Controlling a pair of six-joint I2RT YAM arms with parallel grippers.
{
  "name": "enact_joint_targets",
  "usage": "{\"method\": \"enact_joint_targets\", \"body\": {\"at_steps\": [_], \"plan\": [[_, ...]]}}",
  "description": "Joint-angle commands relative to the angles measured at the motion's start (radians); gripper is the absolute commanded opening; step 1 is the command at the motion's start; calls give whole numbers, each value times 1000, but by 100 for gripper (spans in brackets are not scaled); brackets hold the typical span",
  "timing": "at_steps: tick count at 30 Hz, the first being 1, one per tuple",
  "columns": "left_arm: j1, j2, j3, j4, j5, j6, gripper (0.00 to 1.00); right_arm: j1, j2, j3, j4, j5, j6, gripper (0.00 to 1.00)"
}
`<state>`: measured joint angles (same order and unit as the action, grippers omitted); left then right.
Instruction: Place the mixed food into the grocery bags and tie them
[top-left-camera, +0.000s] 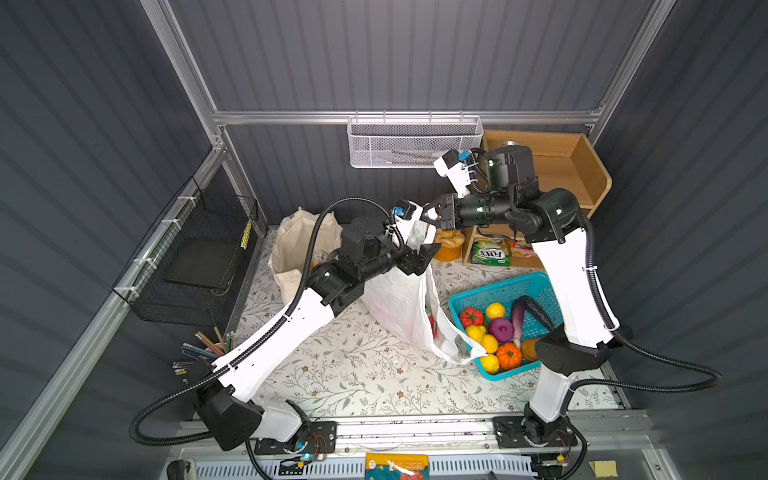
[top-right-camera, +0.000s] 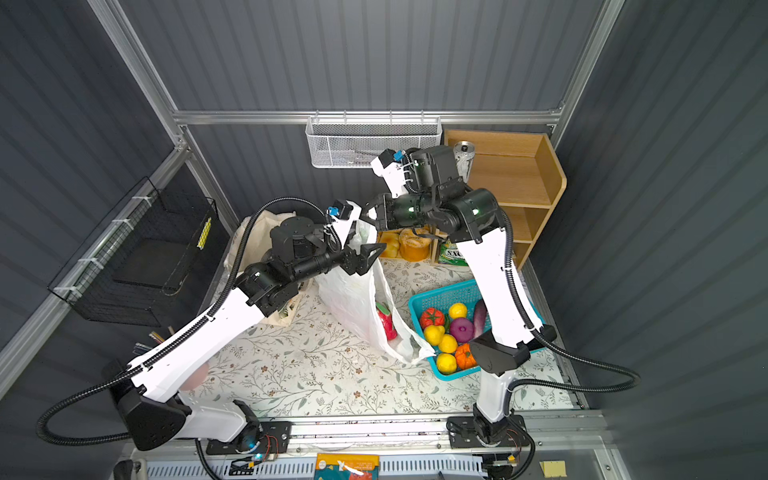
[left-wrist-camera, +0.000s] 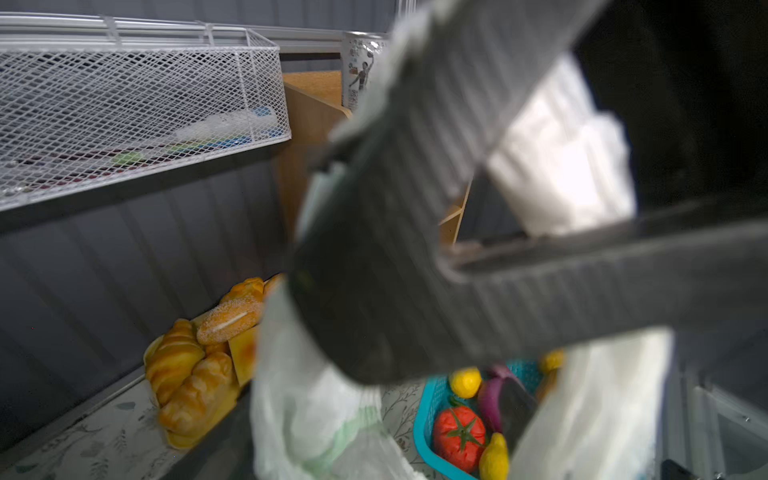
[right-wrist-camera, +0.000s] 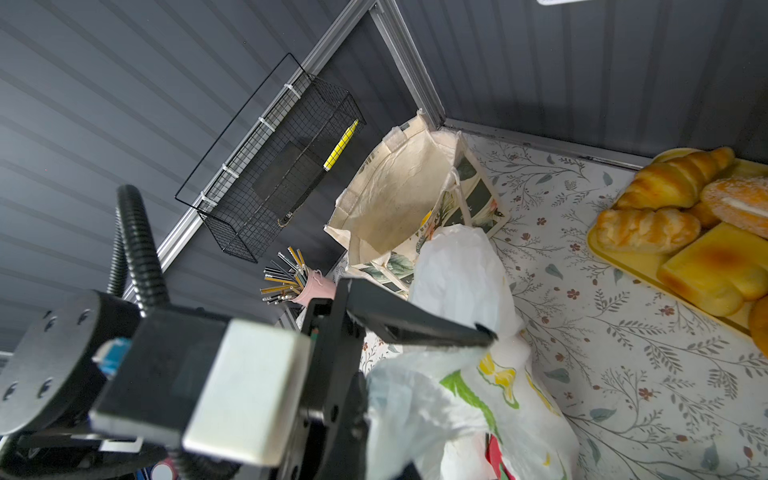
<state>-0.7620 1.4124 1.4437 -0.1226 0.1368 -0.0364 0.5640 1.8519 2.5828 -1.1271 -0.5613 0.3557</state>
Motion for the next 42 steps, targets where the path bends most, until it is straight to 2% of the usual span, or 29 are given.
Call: {"method": "enact_joint_targets", "body": {"at_steps": [1,4,8,9,10,11,12,13,18,20,22,28,31,35,38,42], "plan": [[4,5,-92,100,47,-7,59,6,-50,-12,73,-20,-23,0],[4,7,-170,181,48,-47,55,6,-68,-49,91,-14,-29,0],[5,20,-232,267,42,-110,17,1,-90,-96,133,-8,-16,0],[5,19,-244,294,36,-133,4,-3,-90,-101,140,-16,-8,0],[5,15,-254,320,29,-153,0,-5,-88,-101,144,-23,-3,0],[4,11,-258,332,21,-169,0,-8,-89,-101,148,-26,0,0],[4,3,-261,343,14,-194,0,-14,-90,-101,149,-26,4,5],[5,-8,-266,355,1,-221,0,-23,-94,-101,152,-25,7,23],[-2,-86,-266,327,-113,-304,0,-93,-164,-141,147,-13,10,64],[-2,-112,-269,304,-158,-308,0,-115,-248,-245,148,44,-3,71],[-2,-128,-268,277,-187,-298,0,-119,-376,-443,167,138,-8,78],[-2,-127,-286,254,-245,-280,0,-119,-770,-1140,258,393,91,87],[-2,-113,-291,259,-258,-273,0,-106,-896,-1366,259,422,146,90],[-2,-97,-275,243,-254,-257,0,-79,-978,-1528,261,394,199,92],[-2,-95,-271,243,-250,-254,0,-48,-975,-1581,278,392,234,92],[-2,-100,-270,236,-250,-255,0,-26,-944,-1649,344,377,264,88]]}}
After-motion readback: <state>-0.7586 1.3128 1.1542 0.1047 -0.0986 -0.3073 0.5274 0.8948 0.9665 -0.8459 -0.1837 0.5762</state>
